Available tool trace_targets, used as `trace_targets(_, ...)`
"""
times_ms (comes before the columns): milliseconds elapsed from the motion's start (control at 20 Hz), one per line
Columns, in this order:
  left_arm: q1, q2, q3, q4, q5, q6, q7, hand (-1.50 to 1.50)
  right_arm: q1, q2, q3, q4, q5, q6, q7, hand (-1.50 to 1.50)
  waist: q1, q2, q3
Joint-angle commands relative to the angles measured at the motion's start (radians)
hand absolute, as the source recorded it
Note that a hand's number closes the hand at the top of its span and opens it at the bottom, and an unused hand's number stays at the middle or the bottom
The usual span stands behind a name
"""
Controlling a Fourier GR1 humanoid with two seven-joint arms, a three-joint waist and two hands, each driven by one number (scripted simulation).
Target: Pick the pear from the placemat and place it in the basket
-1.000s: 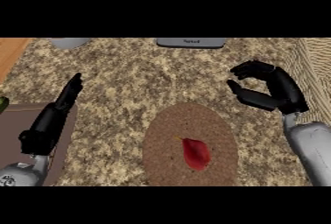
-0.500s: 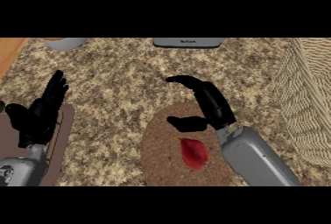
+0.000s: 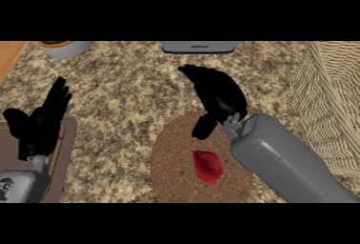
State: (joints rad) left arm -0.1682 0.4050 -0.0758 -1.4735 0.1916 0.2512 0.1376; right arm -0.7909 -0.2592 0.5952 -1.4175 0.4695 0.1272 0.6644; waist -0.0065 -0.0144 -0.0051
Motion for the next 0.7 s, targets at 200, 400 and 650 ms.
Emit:
trace_targets(200,-0.006,-0.007,0.020,0.039,-0.007,0.000,-0.030,0.00,-0.156,-0.003,-0.064,-0.046,-0.287,0.529,0.358,-1.50,-0.009,0.006,0.002)
trace_targets(400,-0.010,0.012,0.041,0.033,0.004,-0.032,-0.022,0.00,-0.101,0.001,-0.083,-0.160,-0.392,0.575,0.499,-1.50,-0.013,0.005,0.004)
trace_targets(650,0.001,-0.050,0.017,0.045,-0.043,-0.004,-0.062,0.00,-0.037,-0.027,-0.121,-0.234,-0.403,0.527,0.501,-1.50,-0.002,0.011,0.004)
